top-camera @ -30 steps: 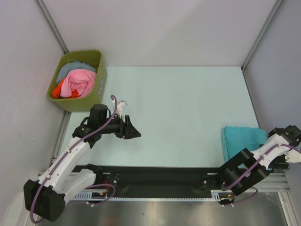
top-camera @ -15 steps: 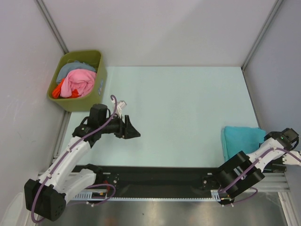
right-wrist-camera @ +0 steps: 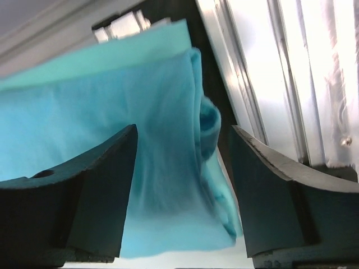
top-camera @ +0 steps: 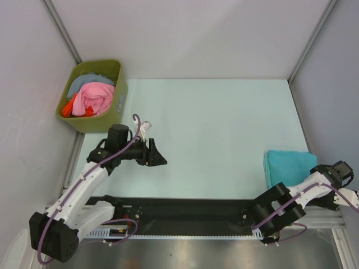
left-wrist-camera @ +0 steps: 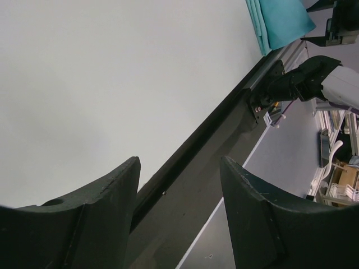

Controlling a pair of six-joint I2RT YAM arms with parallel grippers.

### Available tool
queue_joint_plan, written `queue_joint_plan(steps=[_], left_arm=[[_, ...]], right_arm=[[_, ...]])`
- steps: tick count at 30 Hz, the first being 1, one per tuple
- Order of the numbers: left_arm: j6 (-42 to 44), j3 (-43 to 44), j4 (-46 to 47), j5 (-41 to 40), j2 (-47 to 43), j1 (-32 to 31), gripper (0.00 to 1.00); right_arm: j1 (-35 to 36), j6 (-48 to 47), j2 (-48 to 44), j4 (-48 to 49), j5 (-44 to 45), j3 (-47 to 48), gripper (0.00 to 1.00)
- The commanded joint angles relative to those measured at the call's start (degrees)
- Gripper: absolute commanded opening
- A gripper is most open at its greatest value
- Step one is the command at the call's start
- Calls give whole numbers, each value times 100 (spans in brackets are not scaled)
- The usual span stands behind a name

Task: Fold and stack the t-shirts
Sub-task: Neatly place the folded tshirt to the corner

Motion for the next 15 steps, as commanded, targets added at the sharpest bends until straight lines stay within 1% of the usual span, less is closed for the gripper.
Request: queue_joint_plan(steps=[1,2,4,7,9,15], left_arm=[[169,190,14,16,10,66,65],[169,190,22,16,27,66,65],[169,190,22,42,71,66,65],[169,190,22,43,89,74,65],[169,190,5,43,89,74,65],[169,199,5,43,97,74,65]], right_arm=[[-231,-179,280,487,182,76,68],[-258,-257,350,522,147,76,63],[-275,-284,325,662,67,-38,60],[-337,-249,149,742,-29,-161,62],[-381,-188,61,741,-108,-196,68],[-434,93,140,583,-170,-275,66]])
